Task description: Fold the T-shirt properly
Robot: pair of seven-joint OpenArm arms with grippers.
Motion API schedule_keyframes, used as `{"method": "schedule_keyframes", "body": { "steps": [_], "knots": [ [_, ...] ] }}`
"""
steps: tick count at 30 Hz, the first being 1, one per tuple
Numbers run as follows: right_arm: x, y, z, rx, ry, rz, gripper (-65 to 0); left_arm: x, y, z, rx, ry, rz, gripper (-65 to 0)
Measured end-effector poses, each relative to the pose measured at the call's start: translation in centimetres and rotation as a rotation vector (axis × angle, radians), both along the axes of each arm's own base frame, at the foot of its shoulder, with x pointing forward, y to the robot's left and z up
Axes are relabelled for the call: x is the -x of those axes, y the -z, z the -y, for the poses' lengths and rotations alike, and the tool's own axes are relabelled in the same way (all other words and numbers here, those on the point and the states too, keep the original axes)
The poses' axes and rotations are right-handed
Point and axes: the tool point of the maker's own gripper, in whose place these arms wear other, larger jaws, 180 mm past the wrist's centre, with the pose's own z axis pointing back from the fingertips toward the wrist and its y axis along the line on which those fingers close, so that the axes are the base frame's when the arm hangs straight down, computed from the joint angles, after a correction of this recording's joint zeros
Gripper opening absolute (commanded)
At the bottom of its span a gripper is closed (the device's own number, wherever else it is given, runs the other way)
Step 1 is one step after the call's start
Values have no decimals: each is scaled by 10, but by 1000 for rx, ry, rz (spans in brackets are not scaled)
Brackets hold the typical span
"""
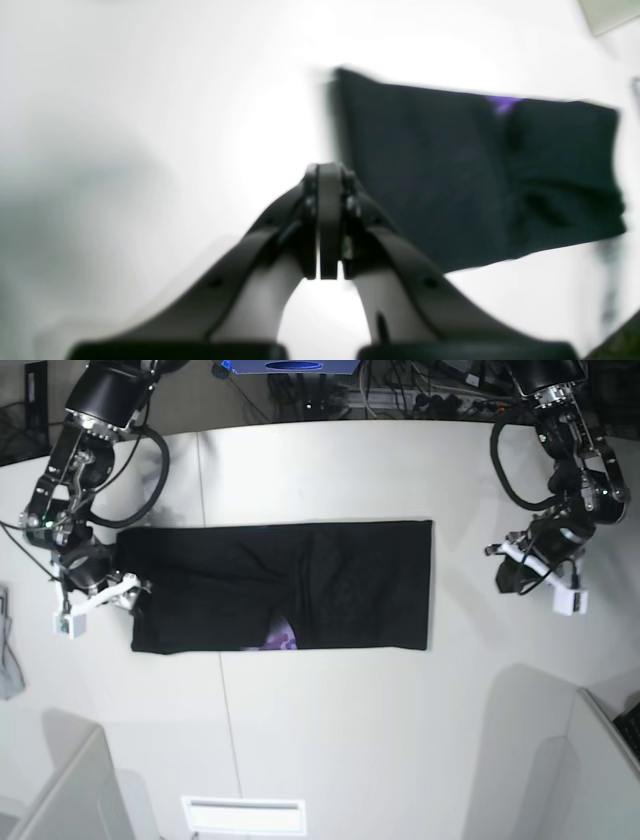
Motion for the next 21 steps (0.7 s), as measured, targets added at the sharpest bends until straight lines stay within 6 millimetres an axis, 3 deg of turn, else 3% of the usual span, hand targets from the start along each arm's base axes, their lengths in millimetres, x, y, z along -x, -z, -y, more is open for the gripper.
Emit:
{"method": "schedule_keyframes", "body": {
  "steps": [3,10,16,21],
  "knots": [
    [-8,16,4,-47,-1,-32,-213,21,-2,-46,-72,-99,-26,-650],
    [-16,54,44,-89,80,-166,-212,36,1,-71,-139,-163,-60,-650],
    [-9,69,34,-167,74,-208,-212,39,7,-72,-223,-103,-77,-650],
    [-1,67,4,-348,6,-178,-212,38,14,-69,-216,-96,-89,-650]
  ]
}}
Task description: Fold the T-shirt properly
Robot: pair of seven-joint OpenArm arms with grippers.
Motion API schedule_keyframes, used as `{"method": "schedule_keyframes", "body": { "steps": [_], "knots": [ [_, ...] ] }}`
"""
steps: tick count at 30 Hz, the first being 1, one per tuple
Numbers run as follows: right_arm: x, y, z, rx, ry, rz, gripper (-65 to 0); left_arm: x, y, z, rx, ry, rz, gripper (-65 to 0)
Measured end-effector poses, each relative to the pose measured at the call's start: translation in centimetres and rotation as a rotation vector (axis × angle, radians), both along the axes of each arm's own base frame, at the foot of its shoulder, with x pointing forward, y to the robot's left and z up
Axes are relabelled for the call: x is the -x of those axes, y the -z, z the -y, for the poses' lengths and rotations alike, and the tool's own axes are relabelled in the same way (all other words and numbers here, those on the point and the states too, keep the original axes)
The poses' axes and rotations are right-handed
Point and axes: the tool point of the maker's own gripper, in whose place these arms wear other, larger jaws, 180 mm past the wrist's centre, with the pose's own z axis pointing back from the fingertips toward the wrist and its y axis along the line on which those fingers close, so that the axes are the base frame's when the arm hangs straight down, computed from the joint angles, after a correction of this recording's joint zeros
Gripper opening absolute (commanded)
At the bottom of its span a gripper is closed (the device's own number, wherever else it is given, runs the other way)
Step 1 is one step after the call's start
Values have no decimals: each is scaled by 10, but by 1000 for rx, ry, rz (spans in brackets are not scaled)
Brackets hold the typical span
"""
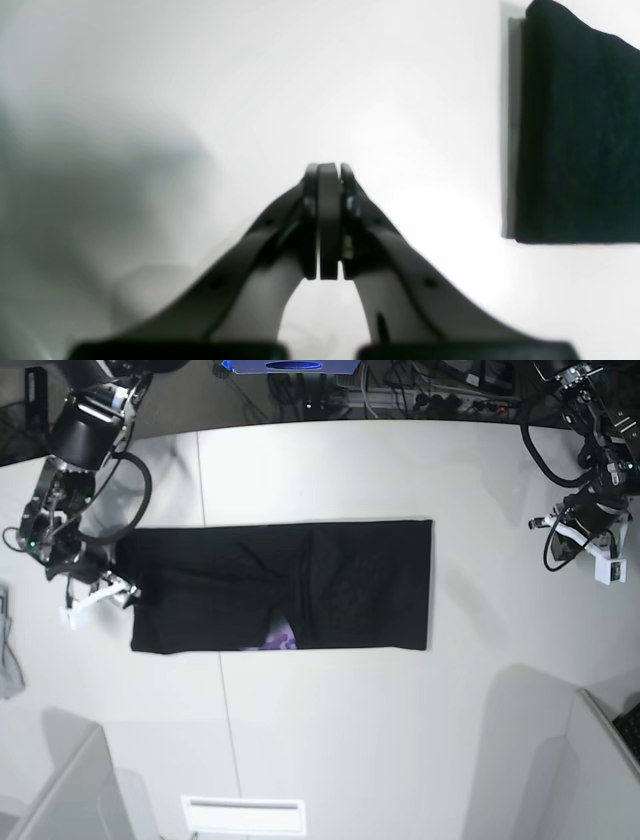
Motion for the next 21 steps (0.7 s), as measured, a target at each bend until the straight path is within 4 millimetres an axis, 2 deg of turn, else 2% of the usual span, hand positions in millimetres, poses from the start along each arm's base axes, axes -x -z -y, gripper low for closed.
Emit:
{"method": "schedule_keyframes", "body": {
  "steps": [3,6,9,10,12,18,21],
  "knots": [
    [2,1,-5,-17,-6,-2,-212,-1,14,11,-22,47,-54,-650],
    [4,3,-9,-18,-19,-5,-212,-16,25,36,-25,106,-19,-650],
    [1,4,-25,-4,-77,3,-222,-15,52,61,-31,154,-55,-650],
    [0,5,-30,-7,-91,3,-243,-13,60,69,-24,163,-69,-650],
    [-1,6,-34,-13,-85,16,-326,-10,72,81,-2,169,-89,-650],
    [5,14,-23,42,-82,-3,-650,-27,86,88,46,143,-81,-650],
    [2,12,-19,123,-110,-12,-650,-37,89,88,65,137,-76,-650]
  ]
}}
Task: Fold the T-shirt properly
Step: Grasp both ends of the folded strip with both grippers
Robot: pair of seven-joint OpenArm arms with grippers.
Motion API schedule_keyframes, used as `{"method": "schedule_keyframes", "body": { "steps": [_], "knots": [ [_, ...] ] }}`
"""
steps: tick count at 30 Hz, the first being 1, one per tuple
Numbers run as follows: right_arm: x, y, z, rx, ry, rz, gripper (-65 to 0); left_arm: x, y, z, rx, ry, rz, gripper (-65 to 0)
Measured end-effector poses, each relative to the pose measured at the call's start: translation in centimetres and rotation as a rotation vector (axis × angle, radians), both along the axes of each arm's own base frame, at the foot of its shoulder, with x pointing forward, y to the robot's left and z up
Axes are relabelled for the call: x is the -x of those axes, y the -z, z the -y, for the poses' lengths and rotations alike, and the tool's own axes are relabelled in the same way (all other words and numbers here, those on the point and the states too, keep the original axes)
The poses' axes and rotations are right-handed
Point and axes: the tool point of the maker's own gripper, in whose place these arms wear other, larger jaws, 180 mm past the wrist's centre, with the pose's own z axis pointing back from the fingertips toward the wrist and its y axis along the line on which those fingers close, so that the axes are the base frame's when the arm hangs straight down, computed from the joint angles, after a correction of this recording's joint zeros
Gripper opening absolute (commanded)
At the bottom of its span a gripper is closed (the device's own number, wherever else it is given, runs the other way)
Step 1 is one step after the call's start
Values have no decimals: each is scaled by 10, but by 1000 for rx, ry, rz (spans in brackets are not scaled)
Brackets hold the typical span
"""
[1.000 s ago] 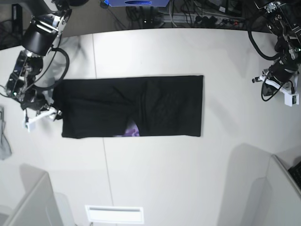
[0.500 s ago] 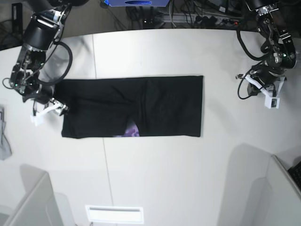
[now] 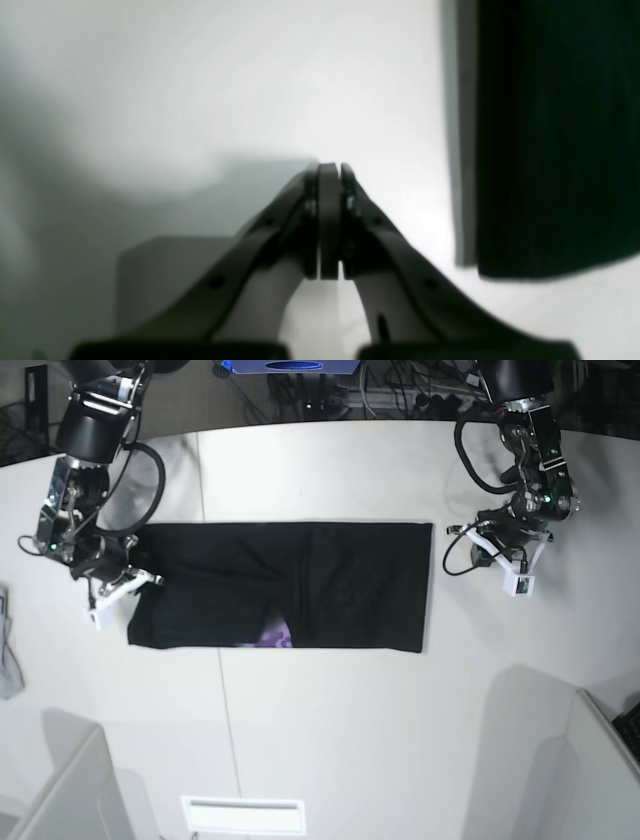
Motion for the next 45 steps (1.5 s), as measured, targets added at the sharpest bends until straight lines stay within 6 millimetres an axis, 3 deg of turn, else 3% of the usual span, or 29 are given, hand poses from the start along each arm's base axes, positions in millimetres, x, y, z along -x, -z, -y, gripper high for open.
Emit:
{"method": "schedule_keyframes", "body": {
  "steps": [6,12,17,23,28,34,40,45],
  "knots": [
    [-10,-29,7,221,-43,65,-650,-24,4,32,34,84,13,-650],
    [-14,-65,-10,284,-84,144,-650,-42,7,58,60,100,7,-650],
    [-15,-84,-61,305,-241,227,-650,-42,8,82,73,159,5,-650],
    [-13,-105,-108,275,-291,289,-650,-46,7,82,70,165,1,-650],
    [-3,-122,-161,211,-365,344,-650,-45,6,81,70,164,2,-650],
    [6,-121,-190,190,-412,338,-650,-42,8,77,65,161,3,-650],
    [9,-132,-230,99,-435,375,-650,-38,9,75,67,160,4,-650],
    [13,-138,-251,63,-462,387,-650,-38,9,74,66,160,3,-650]
  ]
}}
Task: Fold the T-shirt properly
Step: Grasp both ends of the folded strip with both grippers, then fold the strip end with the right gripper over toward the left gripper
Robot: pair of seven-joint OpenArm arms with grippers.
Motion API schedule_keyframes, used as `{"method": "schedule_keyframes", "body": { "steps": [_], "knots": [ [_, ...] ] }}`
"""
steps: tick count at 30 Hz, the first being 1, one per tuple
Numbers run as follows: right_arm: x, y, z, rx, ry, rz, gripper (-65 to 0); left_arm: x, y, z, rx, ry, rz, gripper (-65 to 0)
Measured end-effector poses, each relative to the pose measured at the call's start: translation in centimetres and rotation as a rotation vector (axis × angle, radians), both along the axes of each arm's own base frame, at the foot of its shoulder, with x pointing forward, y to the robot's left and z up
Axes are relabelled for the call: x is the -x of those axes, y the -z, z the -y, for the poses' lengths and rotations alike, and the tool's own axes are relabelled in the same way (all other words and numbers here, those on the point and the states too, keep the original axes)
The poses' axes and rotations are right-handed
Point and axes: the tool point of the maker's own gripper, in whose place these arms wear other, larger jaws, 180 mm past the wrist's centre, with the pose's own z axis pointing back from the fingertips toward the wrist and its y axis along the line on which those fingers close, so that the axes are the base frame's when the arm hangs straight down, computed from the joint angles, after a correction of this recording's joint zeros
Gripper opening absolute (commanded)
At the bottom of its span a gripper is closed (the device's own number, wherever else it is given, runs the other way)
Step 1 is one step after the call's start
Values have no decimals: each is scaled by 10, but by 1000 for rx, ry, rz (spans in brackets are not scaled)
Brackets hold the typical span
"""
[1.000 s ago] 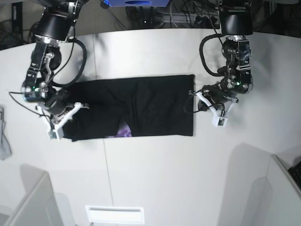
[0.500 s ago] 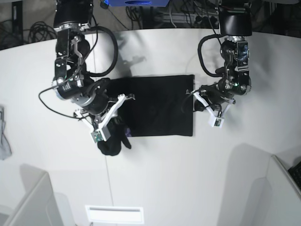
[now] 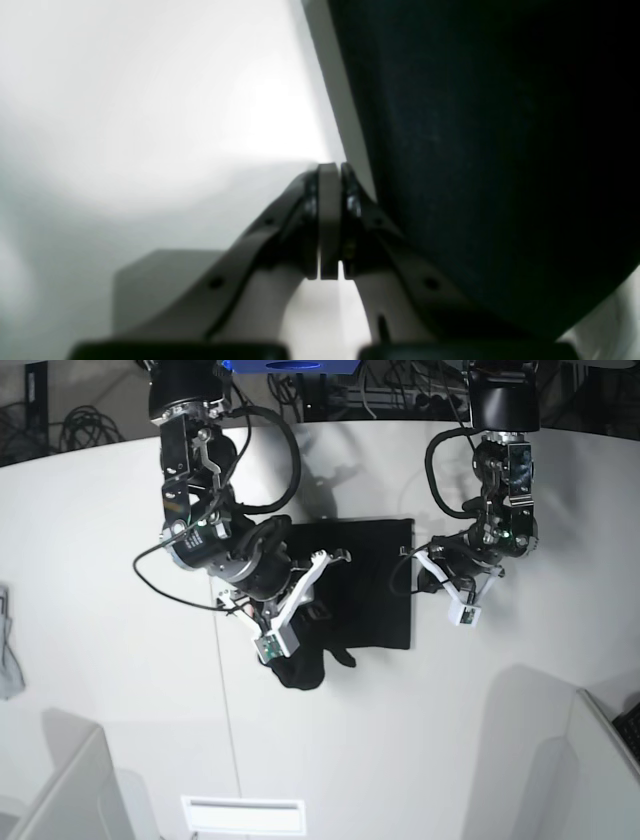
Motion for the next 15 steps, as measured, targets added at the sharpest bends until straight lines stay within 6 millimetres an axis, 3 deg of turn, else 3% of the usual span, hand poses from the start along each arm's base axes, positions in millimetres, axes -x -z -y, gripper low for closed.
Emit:
{"method": "schedule_keyframes", "body": {
  "steps": [5,10,15],
  "knots": [
    [1,-7,-18,-36,-31,45,-650,0,0,-1,-1,-2,0,-650],
    [6,17,-40,-62,10,-22,-650,5,0,-1,0,-4,3,-650],
    [16,24,-72,-89,-45,-8,-650,10,-3,-1,-18,8,2,-650]
  ]
}}
